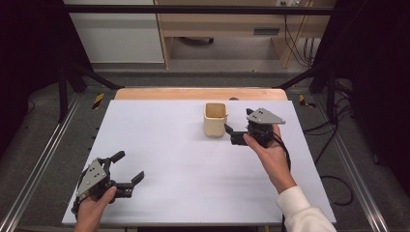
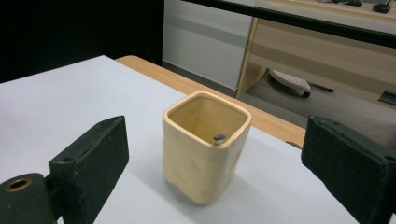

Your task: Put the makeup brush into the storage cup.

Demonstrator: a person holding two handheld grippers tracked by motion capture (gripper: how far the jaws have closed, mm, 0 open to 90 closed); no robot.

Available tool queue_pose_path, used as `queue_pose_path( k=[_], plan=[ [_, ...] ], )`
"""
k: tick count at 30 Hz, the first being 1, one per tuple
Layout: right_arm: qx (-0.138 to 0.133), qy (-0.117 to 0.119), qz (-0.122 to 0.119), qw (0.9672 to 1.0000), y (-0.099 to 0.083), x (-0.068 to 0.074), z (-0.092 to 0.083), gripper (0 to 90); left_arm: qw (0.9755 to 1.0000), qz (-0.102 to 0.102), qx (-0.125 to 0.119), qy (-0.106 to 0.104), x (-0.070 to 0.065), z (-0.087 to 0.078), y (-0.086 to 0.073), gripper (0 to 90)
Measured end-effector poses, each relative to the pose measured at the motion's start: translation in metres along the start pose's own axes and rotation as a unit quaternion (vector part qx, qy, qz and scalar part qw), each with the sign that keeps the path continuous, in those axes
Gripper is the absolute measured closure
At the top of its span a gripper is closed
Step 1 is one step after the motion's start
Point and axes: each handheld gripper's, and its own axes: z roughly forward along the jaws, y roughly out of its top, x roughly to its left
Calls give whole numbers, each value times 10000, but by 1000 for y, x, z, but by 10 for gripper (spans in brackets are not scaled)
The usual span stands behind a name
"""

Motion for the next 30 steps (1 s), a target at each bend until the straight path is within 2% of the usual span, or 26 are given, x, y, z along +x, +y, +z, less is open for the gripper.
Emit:
queue_pose_path(
  k=[8, 18, 21, 24, 30],
  plan=[
    [-55, -5, 80, 10000, -6, -1, -8, 69, 10000, 9, 0, 20, 1, 0, 0, 7],
    [-19, 31, 71, 10000, -22, 7, -14, 58, 10000, -4, -21, 15, 1, 0, 0, 7],
    [9, -1, 80, 10000, -26, 8, -16, 64, 10000, -2, -10, 33, 1, 0, -1, 7],
    [45, -79, -58, 9999, -31, 10, -19, 68, 10000, 9, -2, 34, 1, 0, 0, 7],
    [26, -126, 27, 9999, -39, 8, -26, 82, 10000, 0, 1, 50, 1, 0, -1, 7]
  ],
)
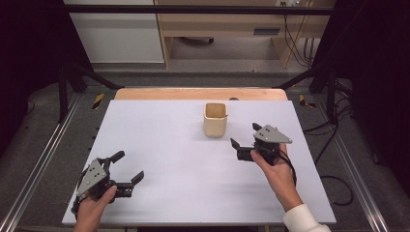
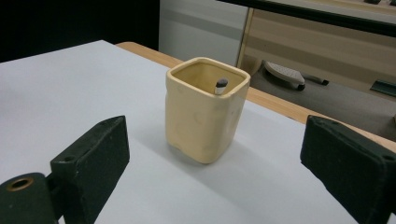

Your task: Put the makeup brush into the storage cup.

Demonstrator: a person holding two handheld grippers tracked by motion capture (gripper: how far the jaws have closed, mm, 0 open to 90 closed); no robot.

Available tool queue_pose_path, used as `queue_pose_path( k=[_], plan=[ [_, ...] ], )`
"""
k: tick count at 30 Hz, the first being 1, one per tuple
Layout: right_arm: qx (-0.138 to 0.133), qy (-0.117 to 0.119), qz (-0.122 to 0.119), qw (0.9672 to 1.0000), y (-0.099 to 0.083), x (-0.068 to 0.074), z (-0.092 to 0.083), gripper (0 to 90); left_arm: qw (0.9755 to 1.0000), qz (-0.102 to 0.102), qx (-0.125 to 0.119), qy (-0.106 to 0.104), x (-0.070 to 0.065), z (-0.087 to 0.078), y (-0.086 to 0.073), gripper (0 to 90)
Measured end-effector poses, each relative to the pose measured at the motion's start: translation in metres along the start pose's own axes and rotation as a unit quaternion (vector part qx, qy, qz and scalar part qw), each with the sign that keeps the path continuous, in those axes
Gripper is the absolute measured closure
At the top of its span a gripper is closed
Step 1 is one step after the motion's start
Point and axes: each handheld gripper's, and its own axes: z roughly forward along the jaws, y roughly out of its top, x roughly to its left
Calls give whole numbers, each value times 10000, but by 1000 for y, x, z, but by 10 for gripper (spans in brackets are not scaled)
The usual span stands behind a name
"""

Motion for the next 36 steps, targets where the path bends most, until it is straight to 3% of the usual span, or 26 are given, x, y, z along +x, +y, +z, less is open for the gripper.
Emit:
queue_pose_path(
  k=[11, 26, 36],
  plan=[
    [-54, -32, 19, 10000, -12, -4, -13, 84, 10000, 15, -11, 44, 1, -1, 0, 9],
    [-53, -44, 338, 9994, -43, -5, -32, 40, 10000, 2, -28, 61, 2, -2, 0, 9],
    [-72, -69, 391, 9992, -55, -5, -41, 46, 9999, -34, -70, 100, 4, -5, 0, 9]
  ],
)
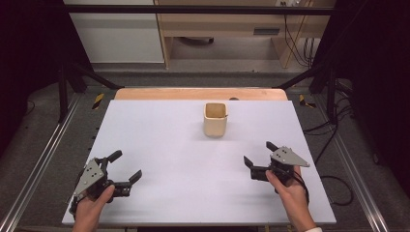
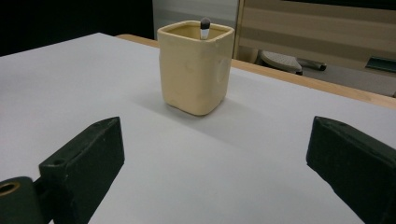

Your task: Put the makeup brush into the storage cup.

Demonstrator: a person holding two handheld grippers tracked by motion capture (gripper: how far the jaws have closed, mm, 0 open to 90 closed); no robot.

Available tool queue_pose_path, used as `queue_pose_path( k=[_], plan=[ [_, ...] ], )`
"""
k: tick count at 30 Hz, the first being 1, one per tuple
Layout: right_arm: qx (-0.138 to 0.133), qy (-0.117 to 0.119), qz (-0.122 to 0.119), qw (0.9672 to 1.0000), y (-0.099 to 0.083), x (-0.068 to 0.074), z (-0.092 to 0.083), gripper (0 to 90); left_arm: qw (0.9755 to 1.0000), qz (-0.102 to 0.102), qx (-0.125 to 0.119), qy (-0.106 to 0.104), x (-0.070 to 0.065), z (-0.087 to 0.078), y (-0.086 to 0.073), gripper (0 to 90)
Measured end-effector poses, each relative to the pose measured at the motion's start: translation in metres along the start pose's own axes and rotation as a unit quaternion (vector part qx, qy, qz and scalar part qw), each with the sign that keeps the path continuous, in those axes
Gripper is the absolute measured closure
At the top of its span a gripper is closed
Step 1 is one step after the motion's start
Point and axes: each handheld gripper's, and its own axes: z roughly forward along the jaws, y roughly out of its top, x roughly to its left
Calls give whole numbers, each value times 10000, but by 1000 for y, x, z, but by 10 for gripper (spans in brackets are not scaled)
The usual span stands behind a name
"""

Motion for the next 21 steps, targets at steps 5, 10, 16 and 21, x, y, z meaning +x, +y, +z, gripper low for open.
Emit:
queue_pose_path(
  k=[5, 10, 16, 21],
  plan=[
    [-29, 5, -24, 10000, -5, -1, -6, 49, 10000, -14, -10, 9, 0, -1, 0, 9],
    [-55, 4, -21, 10000, -9, -2, -12, 49, 10000, -5, -10, 2, 0, -1, 0, 9],
    [-71, -10, -54, 10000, -16, -2, -19, 48, 10000, -14, -18, 12, 1, -2, 0, 9],
    [-95, 1, -36, 9999, -21, -3, -24, 44, 10000, -23, -34, 18, 2, -3, 1, 9]
  ],
)
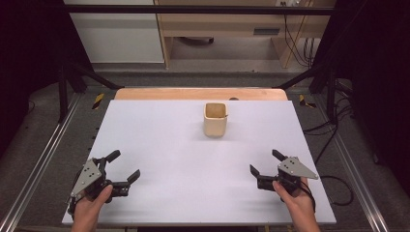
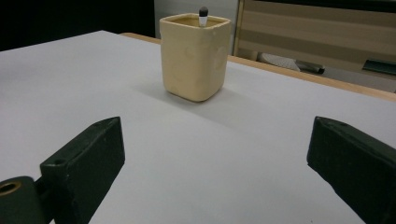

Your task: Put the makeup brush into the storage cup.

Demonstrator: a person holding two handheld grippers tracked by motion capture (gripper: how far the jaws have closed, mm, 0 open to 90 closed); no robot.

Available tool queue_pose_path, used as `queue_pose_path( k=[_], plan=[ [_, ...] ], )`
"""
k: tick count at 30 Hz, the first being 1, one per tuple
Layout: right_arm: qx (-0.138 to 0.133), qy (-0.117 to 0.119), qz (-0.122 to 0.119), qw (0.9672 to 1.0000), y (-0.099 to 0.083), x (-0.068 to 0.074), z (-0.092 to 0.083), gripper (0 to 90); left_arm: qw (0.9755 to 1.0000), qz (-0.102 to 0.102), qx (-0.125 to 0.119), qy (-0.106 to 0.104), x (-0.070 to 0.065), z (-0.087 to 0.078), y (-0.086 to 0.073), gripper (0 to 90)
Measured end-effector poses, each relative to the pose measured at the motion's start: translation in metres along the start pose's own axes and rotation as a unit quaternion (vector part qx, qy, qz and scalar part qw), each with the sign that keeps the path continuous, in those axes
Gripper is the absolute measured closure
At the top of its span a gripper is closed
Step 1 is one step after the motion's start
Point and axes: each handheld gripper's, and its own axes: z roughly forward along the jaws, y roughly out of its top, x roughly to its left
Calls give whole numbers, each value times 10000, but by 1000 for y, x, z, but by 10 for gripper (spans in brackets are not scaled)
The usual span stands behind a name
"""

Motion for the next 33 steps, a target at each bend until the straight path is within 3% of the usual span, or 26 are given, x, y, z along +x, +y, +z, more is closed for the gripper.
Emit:
queue_pose_path(
  k=[12, 33],
  plan=[
    [-47, -29, 48, 10000, -7, -4, -11, 44, 10000, -7, -13, -38, 0, -1, 0, 9],
    [-262, 120, 31, 9996, -15, -6, -24, 42, 9999, -6, -48, -109, -1, -3, 2, 8]
  ],
)
